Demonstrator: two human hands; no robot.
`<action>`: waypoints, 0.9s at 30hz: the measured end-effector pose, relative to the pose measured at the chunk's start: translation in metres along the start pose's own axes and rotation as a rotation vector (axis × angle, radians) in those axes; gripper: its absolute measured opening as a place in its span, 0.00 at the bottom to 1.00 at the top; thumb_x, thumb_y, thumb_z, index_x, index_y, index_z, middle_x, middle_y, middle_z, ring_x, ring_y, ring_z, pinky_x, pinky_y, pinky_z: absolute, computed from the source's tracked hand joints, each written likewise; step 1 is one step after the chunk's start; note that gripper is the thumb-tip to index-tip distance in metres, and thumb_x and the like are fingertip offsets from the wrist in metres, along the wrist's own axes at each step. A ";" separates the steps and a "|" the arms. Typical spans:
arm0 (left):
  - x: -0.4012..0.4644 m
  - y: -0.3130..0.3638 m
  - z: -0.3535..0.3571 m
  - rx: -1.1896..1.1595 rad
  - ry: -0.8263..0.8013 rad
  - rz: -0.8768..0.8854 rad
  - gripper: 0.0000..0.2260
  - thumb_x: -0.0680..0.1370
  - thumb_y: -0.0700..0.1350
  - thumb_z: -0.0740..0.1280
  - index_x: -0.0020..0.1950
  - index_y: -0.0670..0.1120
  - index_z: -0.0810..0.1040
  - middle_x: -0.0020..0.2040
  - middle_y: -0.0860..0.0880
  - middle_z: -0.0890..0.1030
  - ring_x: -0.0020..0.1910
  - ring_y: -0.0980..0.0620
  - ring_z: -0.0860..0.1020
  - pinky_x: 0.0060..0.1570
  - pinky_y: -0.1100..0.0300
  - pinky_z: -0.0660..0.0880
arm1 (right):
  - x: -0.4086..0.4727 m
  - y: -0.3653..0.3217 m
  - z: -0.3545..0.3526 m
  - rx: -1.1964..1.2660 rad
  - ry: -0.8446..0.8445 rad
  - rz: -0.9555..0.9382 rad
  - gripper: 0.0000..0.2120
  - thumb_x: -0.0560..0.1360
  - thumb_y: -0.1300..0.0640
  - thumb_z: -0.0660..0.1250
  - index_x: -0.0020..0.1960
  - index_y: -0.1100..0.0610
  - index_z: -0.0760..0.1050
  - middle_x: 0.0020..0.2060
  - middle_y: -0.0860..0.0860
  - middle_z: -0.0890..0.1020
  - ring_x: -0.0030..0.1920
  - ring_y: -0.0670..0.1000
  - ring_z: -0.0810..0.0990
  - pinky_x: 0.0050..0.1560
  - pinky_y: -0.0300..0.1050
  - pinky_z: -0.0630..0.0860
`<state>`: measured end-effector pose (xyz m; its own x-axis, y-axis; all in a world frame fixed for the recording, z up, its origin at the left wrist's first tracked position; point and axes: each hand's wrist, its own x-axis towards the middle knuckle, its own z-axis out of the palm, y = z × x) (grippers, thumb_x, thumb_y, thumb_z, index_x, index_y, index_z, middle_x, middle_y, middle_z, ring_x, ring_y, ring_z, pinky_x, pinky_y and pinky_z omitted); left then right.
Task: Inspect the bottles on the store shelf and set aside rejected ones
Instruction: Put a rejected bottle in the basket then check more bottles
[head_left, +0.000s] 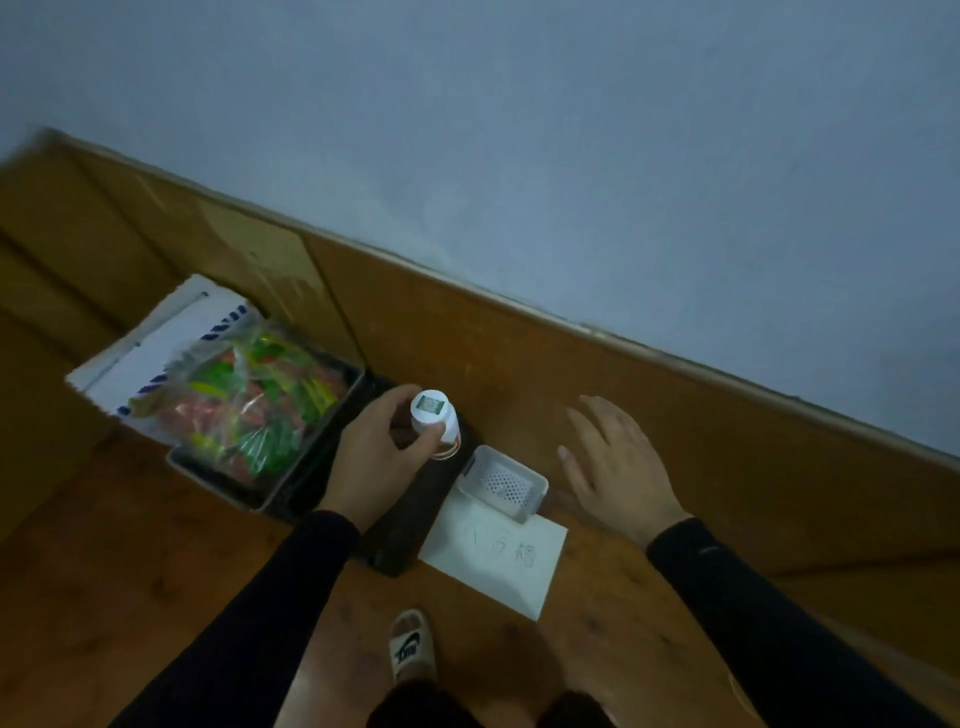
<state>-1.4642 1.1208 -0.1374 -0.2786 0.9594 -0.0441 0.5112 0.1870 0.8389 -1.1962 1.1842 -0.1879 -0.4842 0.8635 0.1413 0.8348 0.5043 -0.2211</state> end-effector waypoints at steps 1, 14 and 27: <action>0.018 -0.011 0.000 0.011 -0.042 -0.001 0.18 0.77 0.46 0.70 0.66 0.51 0.74 0.59 0.56 0.78 0.56 0.60 0.78 0.57 0.61 0.77 | 0.006 -0.005 0.010 0.009 -0.013 0.037 0.25 0.81 0.45 0.52 0.68 0.60 0.72 0.67 0.59 0.74 0.68 0.59 0.72 0.69 0.54 0.67; 0.127 -0.227 0.150 -0.002 -0.212 -0.006 0.13 0.74 0.43 0.72 0.58 0.51 0.77 0.53 0.54 0.80 0.53 0.59 0.78 0.53 0.68 0.75 | 0.047 0.031 0.250 0.145 -0.045 0.296 0.22 0.80 0.46 0.53 0.65 0.58 0.73 0.63 0.57 0.76 0.60 0.57 0.76 0.58 0.49 0.74; 0.206 -0.538 0.383 0.260 -0.334 -0.095 0.13 0.75 0.47 0.70 0.58 0.46 0.77 0.55 0.47 0.75 0.49 0.50 0.77 0.51 0.59 0.73 | 0.017 0.130 0.618 0.077 -0.203 0.424 0.21 0.78 0.49 0.60 0.65 0.59 0.74 0.62 0.59 0.77 0.60 0.60 0.78 0.55 0.53 0.77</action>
<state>-1.4854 1.2984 -0.8057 -0.0780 0.9429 -0.3237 0.6954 0.2841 0.6600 -1.2583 1.2706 -0.8108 -0.1532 0.9741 -0.1665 0.9516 0.1000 -0.2907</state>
